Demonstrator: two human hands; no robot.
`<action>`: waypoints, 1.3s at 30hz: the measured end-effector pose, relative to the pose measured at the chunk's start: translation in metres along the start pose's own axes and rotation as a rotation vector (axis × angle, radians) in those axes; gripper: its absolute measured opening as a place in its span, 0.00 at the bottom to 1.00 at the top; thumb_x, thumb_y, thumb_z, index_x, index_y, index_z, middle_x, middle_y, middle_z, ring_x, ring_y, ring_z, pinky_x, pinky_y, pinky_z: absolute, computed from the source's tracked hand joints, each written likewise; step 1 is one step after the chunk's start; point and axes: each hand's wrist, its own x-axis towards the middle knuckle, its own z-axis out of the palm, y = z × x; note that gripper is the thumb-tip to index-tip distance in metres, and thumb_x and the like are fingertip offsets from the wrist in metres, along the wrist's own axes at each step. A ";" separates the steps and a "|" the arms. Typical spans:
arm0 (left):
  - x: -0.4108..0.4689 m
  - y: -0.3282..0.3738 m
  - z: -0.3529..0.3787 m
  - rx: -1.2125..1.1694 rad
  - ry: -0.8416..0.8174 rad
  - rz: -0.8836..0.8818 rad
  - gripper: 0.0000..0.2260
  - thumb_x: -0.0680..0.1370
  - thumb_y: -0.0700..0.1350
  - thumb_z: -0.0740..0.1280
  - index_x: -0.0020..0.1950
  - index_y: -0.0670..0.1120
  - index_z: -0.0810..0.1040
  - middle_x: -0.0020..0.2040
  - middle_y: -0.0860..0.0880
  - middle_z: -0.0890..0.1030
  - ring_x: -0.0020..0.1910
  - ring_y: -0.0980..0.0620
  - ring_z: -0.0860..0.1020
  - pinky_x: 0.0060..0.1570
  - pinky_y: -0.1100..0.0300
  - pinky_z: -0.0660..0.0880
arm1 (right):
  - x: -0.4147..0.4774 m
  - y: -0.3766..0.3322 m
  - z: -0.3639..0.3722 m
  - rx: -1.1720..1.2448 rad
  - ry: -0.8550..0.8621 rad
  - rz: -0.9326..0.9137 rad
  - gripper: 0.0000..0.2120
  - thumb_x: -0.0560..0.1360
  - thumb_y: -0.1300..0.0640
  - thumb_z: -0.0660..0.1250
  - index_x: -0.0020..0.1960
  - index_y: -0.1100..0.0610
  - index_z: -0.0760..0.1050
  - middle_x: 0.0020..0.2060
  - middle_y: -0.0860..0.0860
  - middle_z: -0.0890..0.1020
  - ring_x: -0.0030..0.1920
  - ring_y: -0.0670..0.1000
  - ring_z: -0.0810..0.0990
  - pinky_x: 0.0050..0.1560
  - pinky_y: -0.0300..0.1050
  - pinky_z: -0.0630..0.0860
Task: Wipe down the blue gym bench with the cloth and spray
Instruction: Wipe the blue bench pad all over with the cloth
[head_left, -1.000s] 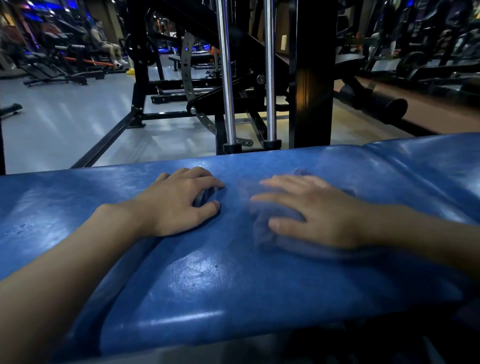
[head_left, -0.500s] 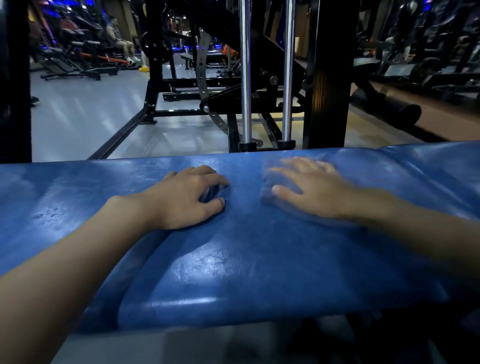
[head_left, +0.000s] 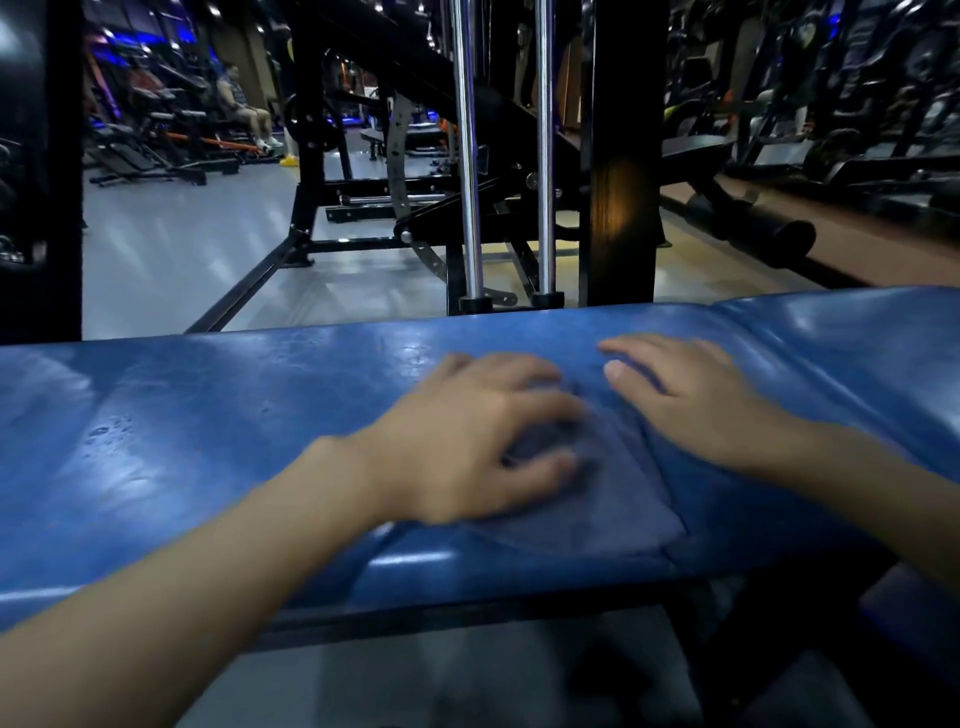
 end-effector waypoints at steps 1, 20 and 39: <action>0.003 0.014 0.008 0.065 -0.079 0.022 0.27 0.76 0.67 0.53 0.73 0.61 0.67 0.73 0.53 0.69 0.73 0.50 0.65 0.67 0.42 0.64 | -0.001 0.011 -0.002 -0.009 -0.020 0.054 0.32 0.75 0.33 0.44 0.71 0.45 0.68 0.71 0.44 0.71 0.72 0.45 0.64 0.75 0.58 0.52; 0.085 -0.143 0.033 0.178 -0.339 -0.596 0.29 0.75 0.75 0.45 0.75 0.71 0.52 0.80 0.55 0.58 0.76 0.43 0.60 0.69 0.34 0.56 | -0.008 0.019 0.015 -0.174 -0.244 0.047 0.33 0.73 0.34 0.35 0.75 0.41 0.55 0.77 0.39 0.53 0.77 0.42 0.44 0.75 0.54 0.42; 0.036 -0.086 0.025 0.174 -0.340 -0.264 0.31 0.69 0.77 0.39 0.73 0.75 0.46 0.81 0.58 0.49 0.80 0.51 0.49 0.74 0.36 0.49 | -0.011 0.006 0.014 -0.170 -0.310 0.054 0.39 0.69 0.31 0.30 0.77 0.39 0.51 0.78 0.39 0.47 0.78 0.45 0.41 0.75 0.59 0.39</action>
